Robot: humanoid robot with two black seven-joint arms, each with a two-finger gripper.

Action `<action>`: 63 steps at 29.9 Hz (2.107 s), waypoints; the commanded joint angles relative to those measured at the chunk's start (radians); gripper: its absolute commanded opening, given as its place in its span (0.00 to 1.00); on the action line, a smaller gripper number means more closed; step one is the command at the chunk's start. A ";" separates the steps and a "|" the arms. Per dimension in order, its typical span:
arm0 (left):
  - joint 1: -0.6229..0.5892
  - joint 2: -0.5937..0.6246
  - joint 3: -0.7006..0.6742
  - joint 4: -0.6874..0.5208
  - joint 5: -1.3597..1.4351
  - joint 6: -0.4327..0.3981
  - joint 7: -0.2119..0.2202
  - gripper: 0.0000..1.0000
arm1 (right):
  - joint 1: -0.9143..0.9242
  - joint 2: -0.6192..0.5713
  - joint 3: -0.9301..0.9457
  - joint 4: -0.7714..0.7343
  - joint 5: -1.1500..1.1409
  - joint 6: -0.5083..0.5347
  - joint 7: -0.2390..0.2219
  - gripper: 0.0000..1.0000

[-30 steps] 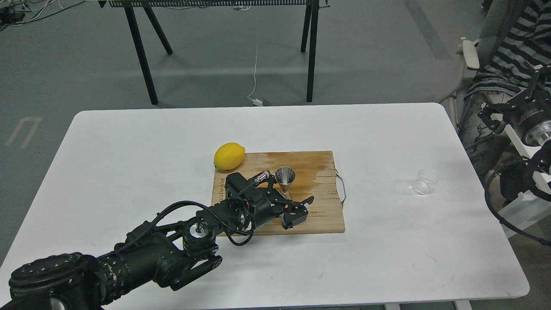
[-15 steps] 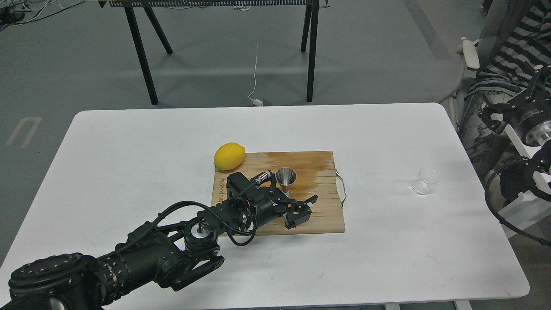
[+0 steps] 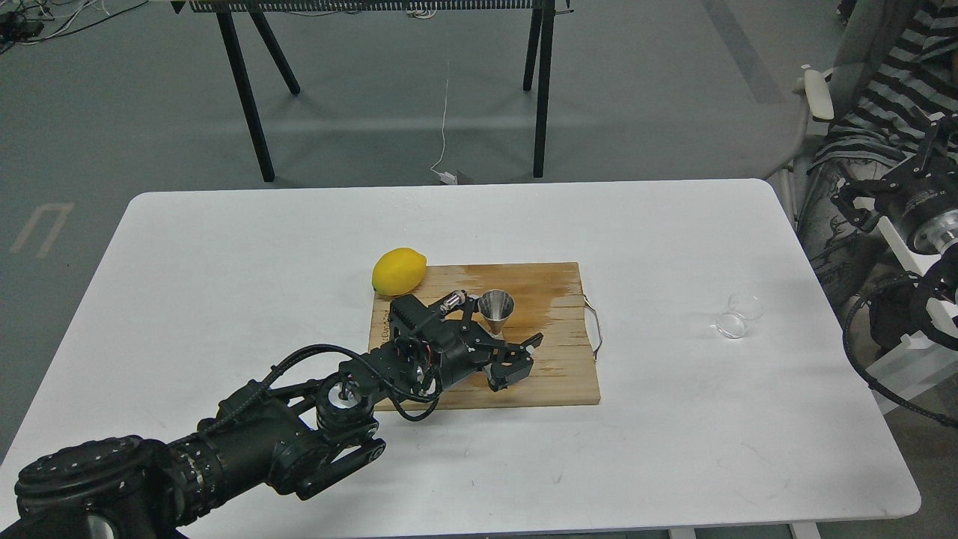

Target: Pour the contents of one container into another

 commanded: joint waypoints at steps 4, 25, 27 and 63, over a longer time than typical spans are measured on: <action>0.007 0.015 -0.001 -0.014 0.000 0.004 -0.002 0.99 | 0.000 0.000 0.002 0.000 0.000 0.000 0.000 0.99; 0.018 0.123 -0.001 -0.098 0.000 0.006 -0.002 0.99 | 0.000 0.000 0.005 -0.002 0.000 0.000 0.002 0.99; 0.026 0.146 -0.001 -0.116 0.000 0.006 -0.002 0.99 | 0.000 0.000 0.005 -0.002 0.000 0.000 0.000 0.99; 0.030 0.568 -0.523 -0.365 -1.023 -0.348 -0.036 0.99 | 0.009 -0.001 -0.011 0.023 -0.003 0.008 -0.011 0.99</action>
